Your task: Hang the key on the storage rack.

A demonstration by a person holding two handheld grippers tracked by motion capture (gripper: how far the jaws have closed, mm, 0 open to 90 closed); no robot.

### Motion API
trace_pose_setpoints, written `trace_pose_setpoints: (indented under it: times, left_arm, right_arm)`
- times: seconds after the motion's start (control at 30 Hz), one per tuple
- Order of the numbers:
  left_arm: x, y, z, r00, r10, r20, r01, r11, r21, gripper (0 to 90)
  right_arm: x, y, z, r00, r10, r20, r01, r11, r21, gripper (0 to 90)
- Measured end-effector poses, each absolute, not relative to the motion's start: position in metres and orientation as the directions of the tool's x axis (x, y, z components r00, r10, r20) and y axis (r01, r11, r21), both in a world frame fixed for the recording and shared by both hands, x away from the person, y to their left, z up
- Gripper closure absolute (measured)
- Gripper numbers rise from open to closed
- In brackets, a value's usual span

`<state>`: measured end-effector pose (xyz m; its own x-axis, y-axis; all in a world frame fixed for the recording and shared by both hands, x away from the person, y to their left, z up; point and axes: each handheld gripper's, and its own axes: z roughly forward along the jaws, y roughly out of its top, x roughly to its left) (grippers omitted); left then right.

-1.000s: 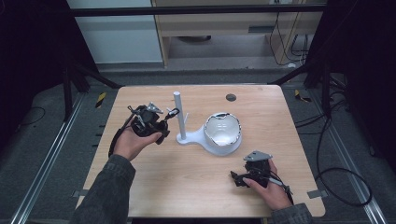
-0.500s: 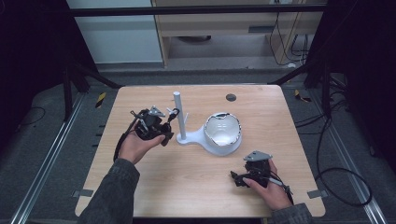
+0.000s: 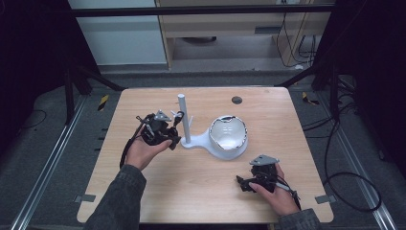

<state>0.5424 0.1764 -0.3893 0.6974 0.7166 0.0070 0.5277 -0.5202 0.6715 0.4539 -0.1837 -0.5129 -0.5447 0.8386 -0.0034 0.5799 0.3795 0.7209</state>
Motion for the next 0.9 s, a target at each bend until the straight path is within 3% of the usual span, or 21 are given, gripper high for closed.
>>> trace_pose_setpoints:
  times: [0.9]
  left_arm:
    - [0.5405,0.1727,-0.3987,0.692,0.722,-0.015,0.516,-0.48,0.709,48.2]
  right_arm:
    - [0.4539,-0.1836,-0.513,-0.545,0.838,-0.004,0.579,0.38,0.721,0.5]
